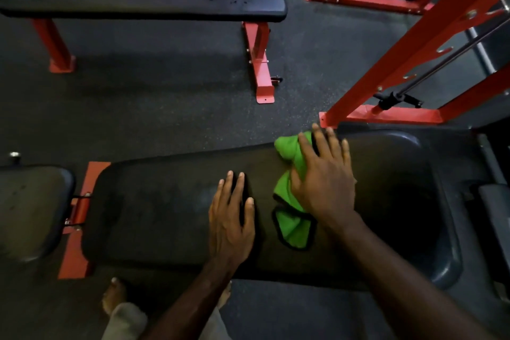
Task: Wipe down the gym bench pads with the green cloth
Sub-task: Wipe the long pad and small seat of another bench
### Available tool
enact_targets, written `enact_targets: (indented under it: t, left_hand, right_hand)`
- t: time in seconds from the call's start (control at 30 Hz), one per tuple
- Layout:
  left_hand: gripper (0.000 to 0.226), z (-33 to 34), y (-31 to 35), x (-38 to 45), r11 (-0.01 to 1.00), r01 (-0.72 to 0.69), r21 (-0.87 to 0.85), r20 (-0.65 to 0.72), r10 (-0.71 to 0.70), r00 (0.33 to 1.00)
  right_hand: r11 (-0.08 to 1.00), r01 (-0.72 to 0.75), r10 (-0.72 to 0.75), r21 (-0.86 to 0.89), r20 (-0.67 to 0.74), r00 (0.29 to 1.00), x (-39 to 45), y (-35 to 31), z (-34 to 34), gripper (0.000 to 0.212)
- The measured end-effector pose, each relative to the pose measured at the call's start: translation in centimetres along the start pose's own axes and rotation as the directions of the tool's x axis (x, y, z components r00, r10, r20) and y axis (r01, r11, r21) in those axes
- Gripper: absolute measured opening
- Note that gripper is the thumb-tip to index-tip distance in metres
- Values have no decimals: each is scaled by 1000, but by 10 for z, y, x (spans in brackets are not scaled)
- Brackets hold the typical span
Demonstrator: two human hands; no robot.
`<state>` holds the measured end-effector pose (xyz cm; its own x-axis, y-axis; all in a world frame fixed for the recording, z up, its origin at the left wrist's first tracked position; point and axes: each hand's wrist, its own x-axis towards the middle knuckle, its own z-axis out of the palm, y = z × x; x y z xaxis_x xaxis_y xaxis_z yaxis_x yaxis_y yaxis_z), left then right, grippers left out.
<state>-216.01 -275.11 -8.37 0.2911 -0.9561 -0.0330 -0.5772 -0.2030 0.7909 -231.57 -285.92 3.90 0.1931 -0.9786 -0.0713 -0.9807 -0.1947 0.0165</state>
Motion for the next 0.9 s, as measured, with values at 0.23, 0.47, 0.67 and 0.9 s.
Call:
enact_targets:
  t: [0.23,0.47,0.67,0.9]
  left_hand:
    - [58,-9,-19,-5,1000,16,7,-10,-16,1000]
    - [59,-19,-36,-5,997,65,43,-10,-65,998]
    - [55,-30,-63,-12,997,62,46,-40,-60,997]
    - [57,-50,-93,-17,983,175,61,-76,-171,982]
  right_hand:
    - [960,279,-279,21,140,950,-48,-37,22,75]
    - [999,26,-27,28,22,999,13,-44,19,72]
    - [928,369,-373,57,158,914,-45,-92,52,71]
    - [984,176,-178,38,65,982,15,-111,60,70]
